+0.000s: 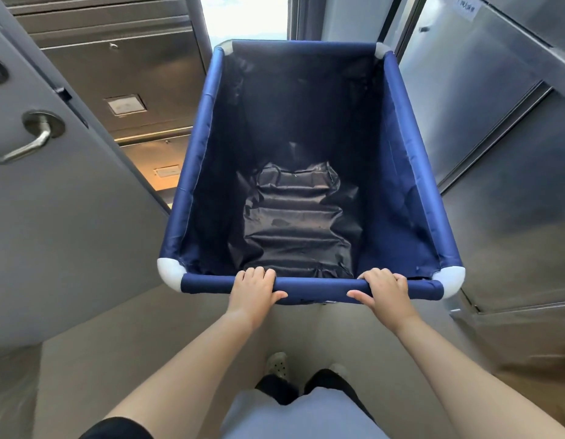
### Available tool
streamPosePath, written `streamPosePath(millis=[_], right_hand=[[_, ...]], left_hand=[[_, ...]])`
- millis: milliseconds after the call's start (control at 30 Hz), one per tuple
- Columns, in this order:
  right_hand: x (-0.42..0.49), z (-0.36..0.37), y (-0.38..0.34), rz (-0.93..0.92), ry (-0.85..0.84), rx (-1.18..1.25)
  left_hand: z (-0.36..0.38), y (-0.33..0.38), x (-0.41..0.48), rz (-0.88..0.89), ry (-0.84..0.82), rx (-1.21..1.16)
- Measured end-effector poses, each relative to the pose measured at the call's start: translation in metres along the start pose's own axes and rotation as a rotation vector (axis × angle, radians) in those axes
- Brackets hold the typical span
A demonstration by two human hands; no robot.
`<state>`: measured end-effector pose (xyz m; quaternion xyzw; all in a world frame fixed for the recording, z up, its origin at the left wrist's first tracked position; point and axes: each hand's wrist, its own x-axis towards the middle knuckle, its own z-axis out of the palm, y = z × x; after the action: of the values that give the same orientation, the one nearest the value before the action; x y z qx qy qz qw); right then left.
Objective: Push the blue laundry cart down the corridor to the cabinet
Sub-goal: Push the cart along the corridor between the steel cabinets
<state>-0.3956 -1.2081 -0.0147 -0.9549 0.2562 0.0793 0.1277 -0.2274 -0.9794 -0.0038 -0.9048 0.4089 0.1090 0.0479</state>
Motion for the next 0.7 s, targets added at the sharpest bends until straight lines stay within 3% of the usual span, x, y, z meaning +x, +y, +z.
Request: streamPosePath(millis=[700], right_hand=[[0.060, -0.054, 0.171, -0.168, -0.063, -0.008]], left_hand=[[-0.021, 0.168, 0.066, -0.216, -0.072, -0.061]])
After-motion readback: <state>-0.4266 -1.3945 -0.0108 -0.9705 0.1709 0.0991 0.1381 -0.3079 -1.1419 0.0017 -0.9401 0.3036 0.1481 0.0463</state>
